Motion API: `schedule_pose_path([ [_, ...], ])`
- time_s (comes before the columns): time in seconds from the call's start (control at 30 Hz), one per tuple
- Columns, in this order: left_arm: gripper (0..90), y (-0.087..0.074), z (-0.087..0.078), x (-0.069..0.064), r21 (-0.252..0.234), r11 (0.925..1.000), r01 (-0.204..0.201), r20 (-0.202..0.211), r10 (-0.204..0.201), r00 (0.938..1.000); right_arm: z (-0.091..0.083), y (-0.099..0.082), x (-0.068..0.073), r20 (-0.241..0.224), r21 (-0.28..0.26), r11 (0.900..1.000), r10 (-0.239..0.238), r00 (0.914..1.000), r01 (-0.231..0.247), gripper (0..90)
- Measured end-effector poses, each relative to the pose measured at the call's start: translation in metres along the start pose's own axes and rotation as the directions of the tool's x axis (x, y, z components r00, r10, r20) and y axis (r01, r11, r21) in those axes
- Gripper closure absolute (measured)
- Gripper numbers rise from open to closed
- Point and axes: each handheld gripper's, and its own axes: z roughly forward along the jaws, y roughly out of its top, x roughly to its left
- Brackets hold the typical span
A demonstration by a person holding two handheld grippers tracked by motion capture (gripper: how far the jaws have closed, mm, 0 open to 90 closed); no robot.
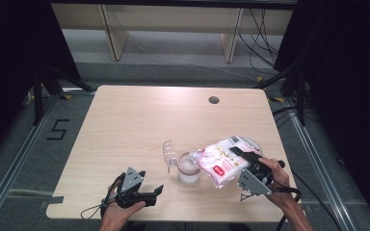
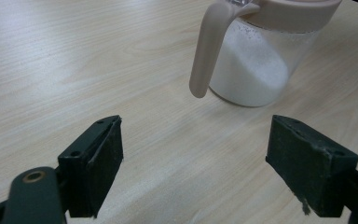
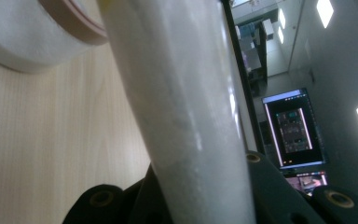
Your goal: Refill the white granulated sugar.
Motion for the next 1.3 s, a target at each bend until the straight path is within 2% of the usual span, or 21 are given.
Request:
schedule_pose_path([
  [0.03, 18.0, 0.0, 0.0, 0.0, 0.0, 1.0, 0.001, 0.001, -0.001, 1.0, 0.0, 0.0, -0.002, -0.004, -0.008, 0.9999, -0.009, 0.9999, 0.009, 85.6],
  [0.07, 18.0, 0.0, 0.0, 0.0, 0.0, 1.0, 0.001, 0.001, -0.001, 1.0, 0.0, 0.0, 0.0, 0.004, -0.011, 0.9989, 0.046, 0.9989, -0.046, 85.6],
  [0.13, 18.0, 0.0, 0.0, 0.0, 0.0, 1.0, 0.001, 0.001, -0.001, 1.0, 0.0, 0.0, -0.002, 0.005, -0.022, 0.9995, 0.025, 0.9997, -0.024, 85.7],
  [0.17, 17.9, 0.0, 0.0, 0.0, 0.0, 1.0, 0.002, 0.001, -0.002, 1.0, 0.001, 0.0, 0.0, 0.004, -0.024, 0.9954, 0.093, 0.9957, -0.092, 85.7],
  [0.27, 18.0, 0.0, 0.0, -0.001, -0.004, 0.9999, 0.011, 0.003, -0.011, 0.9999, 0.001, -0.001, -0.001, -0.006, -0.031, 0.9897, 0.14, 0.9901, -0.14, 85.9],
  [0.37, 18.0, 0.0, 0.0, 0.0, -0.001, 1.0, 0.005, 0.003, -0.005, 1.0, 0.002, -0.001, -0.005, -0.006, -0.047, 0.9923, 0.114, 0.9935, -0.114, 86.0],
  [0.47, 18.0, 0.0, 0.0, -0.001, -0.006, 0.9999, 0.012, 0.004, -0.012, 0.9999, 0.002, -0.002, -0.004, -0.029, -0.045, 0.9806, 0.189, 0.9815, -0.191, 86.2],
  [0.5, 18.0, 0.0, 0.0, -0.001, -0.005, 0.9999, 0.011, 0.005, -0.011, 0.9999, 0.001, -0.002, -0.001, -0.03, -0.028, 0.9687, 0.246, 0.9688, -0.247, 86.3],
  [0.6, 18.0, 0.0, 0.0, 0.0, 0.0, 1.0, 0.001, 0.001, -0.001, 1.0, 0.002, -0.002, -0.002, -0.04, -0.042, 0.9593, 0.278, 0.9599, -0.279, 86.8],
  [0.63, 18.0, 0.0, 0.0, 0.0, 0.0, 1.0, -0.001, -0.001, 0.001, 1.0, 0.004, -0.003, -0.004, -0.035, -0.059, 0.9644, 0.256, 0.9659, -0.258, 86.9],
  [0.67, 18.0, 0.0, 0.0, 0.0, 0.0, 1.0, -0.001, -0.001, 0.001, 1.0, 0.002, -0.002, -0.003, -0.047, -0.049, 0.9431, 0.327, 0.944, -0.329, 87.0],
  [0.73, 18.0, 0.0, 0.0, 0.0, 0.001, 1.0, 0.003, 0.002, -0.003, 1.0, 0.003, -0.003, -0.005, -0.053, -0.063, 0.9436, 0.322, 0.9452, -0.325, 87.1],
  [0.8, 18.0, 0.0, 0.0, 0.0, 0.001, 1.0, 0.0, 0.0, 0.0, 1.0, 0.003, -0.005, -0.005, -0.064, -0.078, 0.9156, 0.39, 0.9184, -0.395, 87.4],
  [0.87, 17.9, 0.0, 0.0, 0.0, 0.001, 1.0, -0.004, -0.003, 0.004, 1.0, 0.003, -0.005, -0.006, -0.063, -0.078, 0.9113, 0.4, 0.9142, -0.404, 87.5],
  [0.9, 18.0, 0.001, 0.0, 0.002, -0.001, 0.9997, -0.024, -0.015, 0.024, 0.9996, 0.004, -0.007, -0.005, -0.067, -0.094, 0.8779, 0.465, 0.8828, -0.47, 87.7],
  [0.97, 18.0, 0.001, 0.0, 0.002, 0.0, 0.9997, -0.024, -0.015, 0.024, 0.9996, 0.005, -0.008, -0.006, -0.066, -0.101, 0.8732, 0.472, 0.879, -0.477, 87.7],
  [1.0, 18.0, 0.0, 0.0, 0.0, 0.001, 1.0, 0.002, 0.001, -0.002, 1.0, 0.005, -0.01, -0.005, -0.08, -0.105, 0.8479, 0.514, 0.8542, -0.52, 88.0],
  [1.03, 17.9, 0.0, 0.0, 0.0, 0.001, 1.0, 0.002, 0.001, -0.002, 1.0, 0.007, -0.014, -0.004, -0.078, -0.104, 0.8347, 0.535, 0.8411, -0.541, 88.4],
  [1.2, 18.0, 0.001, 0.0, 0.002, 0.0, 0.9997, -0.025, -0.015, 0.025, 0.9996, 0.011, -0.02, -0.004, -0.088, -0.093, 0.8122, 0.569, 0.8173, -0.576, 88.5],
  [1.27, 18.0, 0.001, 0.0, 0.002, -0.001, 0.9997, -0.023, -0.014, 0.023, 0.9996, 0.012, -0.025, -0.004, -0.086, -0.097, 0.7807, 0.611, 0.7866, -0.617, 88.6],
  [1.3, 17.9, 0.001, 0.0, 0.002, 0.0, 0.9997, -0.023, -0.014, 0.023, 0.9996, 0.013, -0.026, -0.005, -0.094, -0.104, 0.7721, 0.62, 0.779, -0.627, 88.6],
])
